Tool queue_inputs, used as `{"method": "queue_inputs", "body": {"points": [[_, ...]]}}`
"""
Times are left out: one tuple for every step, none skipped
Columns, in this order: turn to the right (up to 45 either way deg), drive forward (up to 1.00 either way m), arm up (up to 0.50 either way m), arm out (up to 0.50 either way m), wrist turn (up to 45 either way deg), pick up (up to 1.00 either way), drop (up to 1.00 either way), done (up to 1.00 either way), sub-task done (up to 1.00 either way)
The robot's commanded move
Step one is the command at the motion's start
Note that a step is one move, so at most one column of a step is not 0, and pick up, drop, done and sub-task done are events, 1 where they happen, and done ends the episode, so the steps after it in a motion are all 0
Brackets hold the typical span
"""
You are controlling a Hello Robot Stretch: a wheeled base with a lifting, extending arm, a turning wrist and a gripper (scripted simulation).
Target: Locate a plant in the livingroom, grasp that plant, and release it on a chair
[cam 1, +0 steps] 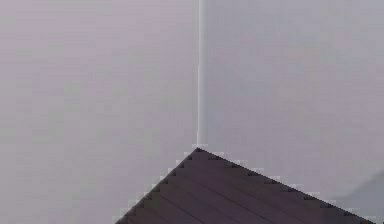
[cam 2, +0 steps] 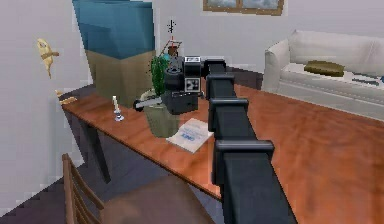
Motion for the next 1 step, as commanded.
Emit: {"method": "queue_inputs", "body": {"points": [[0.0, 0.00, 0.00, 0.00, 0.0, 0.00, 1.00, 0.00, 0.00]]}}
